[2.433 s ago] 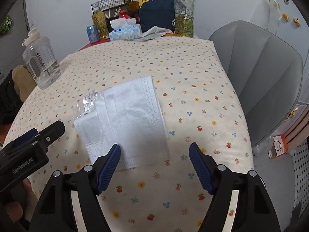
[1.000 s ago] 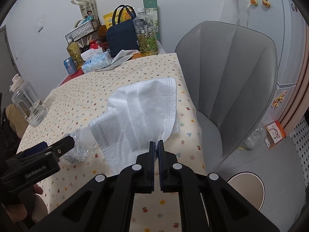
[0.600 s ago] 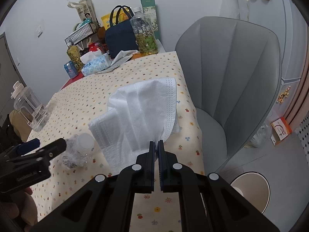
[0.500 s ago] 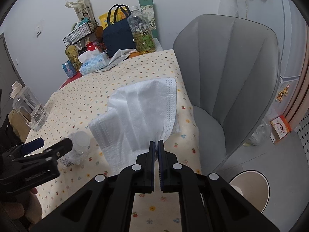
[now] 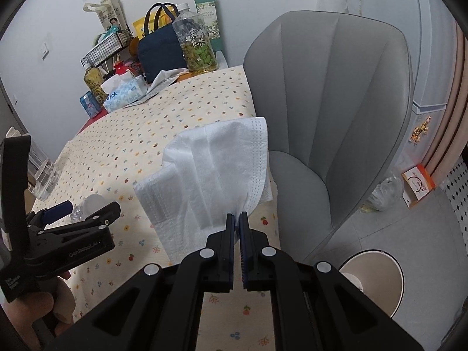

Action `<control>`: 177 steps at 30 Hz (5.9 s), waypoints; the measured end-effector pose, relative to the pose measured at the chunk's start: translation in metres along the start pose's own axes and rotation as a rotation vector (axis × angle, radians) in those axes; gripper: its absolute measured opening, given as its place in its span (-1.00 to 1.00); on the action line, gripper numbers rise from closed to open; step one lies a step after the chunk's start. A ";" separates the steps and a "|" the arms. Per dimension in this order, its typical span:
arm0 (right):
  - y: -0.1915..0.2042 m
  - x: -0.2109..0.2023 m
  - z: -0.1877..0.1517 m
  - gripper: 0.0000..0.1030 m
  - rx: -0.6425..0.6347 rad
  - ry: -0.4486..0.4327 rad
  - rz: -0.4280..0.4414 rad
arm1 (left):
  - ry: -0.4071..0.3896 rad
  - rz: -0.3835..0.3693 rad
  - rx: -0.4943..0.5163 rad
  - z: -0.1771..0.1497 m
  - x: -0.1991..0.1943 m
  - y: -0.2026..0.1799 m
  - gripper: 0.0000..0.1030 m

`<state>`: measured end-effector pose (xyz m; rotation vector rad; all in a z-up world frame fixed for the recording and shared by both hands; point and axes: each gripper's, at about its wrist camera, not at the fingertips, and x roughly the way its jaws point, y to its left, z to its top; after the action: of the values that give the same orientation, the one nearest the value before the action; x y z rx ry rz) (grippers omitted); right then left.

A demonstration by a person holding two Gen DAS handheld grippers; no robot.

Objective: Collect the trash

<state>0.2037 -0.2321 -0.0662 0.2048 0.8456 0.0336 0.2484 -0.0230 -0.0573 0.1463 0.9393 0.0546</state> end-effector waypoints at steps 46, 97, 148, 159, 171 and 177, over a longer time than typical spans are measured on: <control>-0.064 -0.140 -0.049 -0.90 0.022 -0.186 -0.139 | -0.206 -0.241 0.028 -0.041 -0.122 -0.081 0.63; -0.264 -0.116 -0.072 0.17 0.338 -0.139 -0.328 | -0.117 -0.349 0.354 -0.041 -0.099 -0.303 0.63; -0.260 -0.194 -0.095 0.85 0.330 -0.227 -0.468 | -0.188 -0.425 0.283 -0.047 -0.140 -0.264 0.88; -0.191 -0.200 -0.078 0.85 0.225 -0.249 -0.433 | -0.264 -0.387 0.164 -0.043 -0.159 -0.188 0.88; -0.108 -0.208 -0.068 0.85 0.116 -0.279 -0.368 | -0.346 -0.350 0.069 -0.047 -0.185 -0.115 0.88; -0.076 -0.211 -0.068 0.85 0.078 -0.288 -0.337 | -0.374 -0.325 0.026 -0.053 -0.197 -0.084 0.88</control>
<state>0.0089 -0.3187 0.0308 0.1338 0.5858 -0.3374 0.0885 -0.1219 0.0570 0.0244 0.5804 -0.2770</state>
